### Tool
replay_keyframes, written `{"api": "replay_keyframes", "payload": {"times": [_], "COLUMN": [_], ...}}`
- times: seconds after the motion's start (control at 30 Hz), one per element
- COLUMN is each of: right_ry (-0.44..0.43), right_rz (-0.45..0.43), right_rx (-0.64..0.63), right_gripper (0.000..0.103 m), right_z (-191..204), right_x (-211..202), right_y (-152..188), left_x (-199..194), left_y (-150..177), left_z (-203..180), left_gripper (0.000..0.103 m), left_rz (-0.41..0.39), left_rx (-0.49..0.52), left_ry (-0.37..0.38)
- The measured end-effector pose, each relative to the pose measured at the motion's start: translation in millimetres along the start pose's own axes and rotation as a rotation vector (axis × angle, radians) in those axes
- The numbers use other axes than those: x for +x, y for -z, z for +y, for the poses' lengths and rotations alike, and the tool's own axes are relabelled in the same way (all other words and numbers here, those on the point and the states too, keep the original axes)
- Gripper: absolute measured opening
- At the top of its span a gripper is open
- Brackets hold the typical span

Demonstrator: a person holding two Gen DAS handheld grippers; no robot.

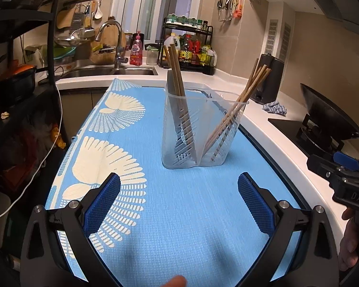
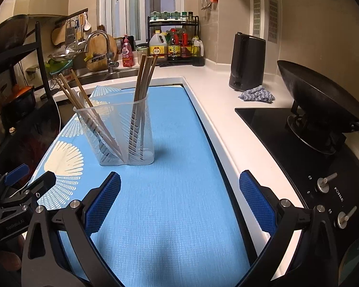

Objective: Organize utensils

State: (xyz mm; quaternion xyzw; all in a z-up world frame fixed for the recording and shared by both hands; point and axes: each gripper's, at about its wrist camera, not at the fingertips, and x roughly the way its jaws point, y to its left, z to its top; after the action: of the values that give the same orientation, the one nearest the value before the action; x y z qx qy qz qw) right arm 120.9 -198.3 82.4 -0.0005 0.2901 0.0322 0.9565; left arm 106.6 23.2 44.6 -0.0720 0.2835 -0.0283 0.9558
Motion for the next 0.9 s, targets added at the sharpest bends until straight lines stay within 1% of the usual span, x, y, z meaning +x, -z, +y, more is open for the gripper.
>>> {"api": "replay_keyframes", "payload": {"times": [0.1,0.27,0.9], "right_ry": [0.009,0.017,0.003], "right_rz": [-0.007,-0.011,-0.015], "right_rx": [-0.015,-0.022,-0.036], "right_gripper": [0.097,0.097,0.097], "right_z": [2.5,4.6,11.3], "right_x": [-0.3,-0.1,-0.7], "right_y": [-3.0,-5.5,-6.8], "left_x": [4.1,4.4,0.6], "left_y": [-0.3,-1.1,0.0], "left_z": [-3.4,-5.5,-12.2], "left_gripper": [0.096,0.096,0.096], "left_rz": [0.009,-0.003,-0.02], "left_rx": [-0.003,0.0,0.018], "left_ry": [0.005,0.001,-0.002]}}
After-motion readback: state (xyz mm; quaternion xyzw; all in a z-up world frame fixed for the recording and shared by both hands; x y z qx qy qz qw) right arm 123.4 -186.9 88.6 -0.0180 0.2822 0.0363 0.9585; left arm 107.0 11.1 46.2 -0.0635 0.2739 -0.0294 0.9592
